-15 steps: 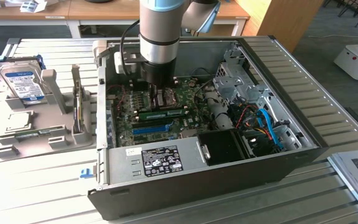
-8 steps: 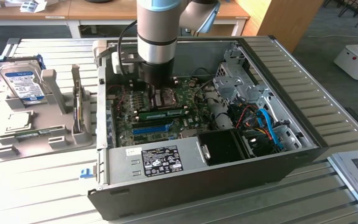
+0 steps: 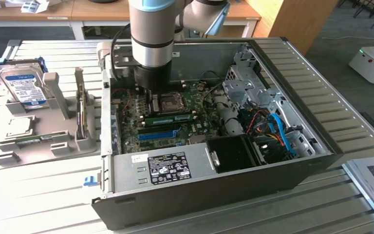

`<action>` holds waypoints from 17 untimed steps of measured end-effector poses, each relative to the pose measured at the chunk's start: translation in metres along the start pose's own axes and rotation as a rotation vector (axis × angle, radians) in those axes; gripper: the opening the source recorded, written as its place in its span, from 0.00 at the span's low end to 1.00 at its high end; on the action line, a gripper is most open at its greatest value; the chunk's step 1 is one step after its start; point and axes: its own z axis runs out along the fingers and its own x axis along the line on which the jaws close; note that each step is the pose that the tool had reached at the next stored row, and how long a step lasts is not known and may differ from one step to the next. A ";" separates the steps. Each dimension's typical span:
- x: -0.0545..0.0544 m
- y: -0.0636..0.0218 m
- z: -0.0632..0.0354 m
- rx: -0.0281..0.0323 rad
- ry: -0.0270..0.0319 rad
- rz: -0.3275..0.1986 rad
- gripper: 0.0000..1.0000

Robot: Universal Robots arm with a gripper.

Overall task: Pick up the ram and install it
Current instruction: 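Press down the ram until it locks into place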

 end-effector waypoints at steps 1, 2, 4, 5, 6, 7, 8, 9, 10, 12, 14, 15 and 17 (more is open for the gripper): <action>0.000 0.0016 0.0000 0.0003 0.0000 0.000 0.10; 0.000 0.0027 0.0000 0.0004 0.0000 0.000 0.10; 0.000 0.0039 0.0000 0.0005 0.0000 0.000 0.10; 0.000 0.0042 0.0000 0.0005 0.0000 0.000 0.10; 0.000 0.0042 0.0000 0.0005 0.0000 0.000 0.10; 0.000 0.0042 0.0000 0.0005 0.0000 0.000 0.10; 0.000 0.0042 0.0000 0.0005 0.0000 0.000 0.10; 0.000 0.0043 0.0001 0.0005 0.0000 0.000 0.10; 0.000 0.0043 0.0006 0.0008 -0.0001 0.000 0.10; 0.000 0.0043 0.0018 0.0012 0.0001 0.000 0.10; 0.000 0.0043 0.0033 0.0017 0.0000 0.000 0.10; 0.000 0.0043 0.0039 0.0017 0.0000 0.000 0.10; 0.000 0.0043 0.0052 0.0020 0.0000 0.000 0.10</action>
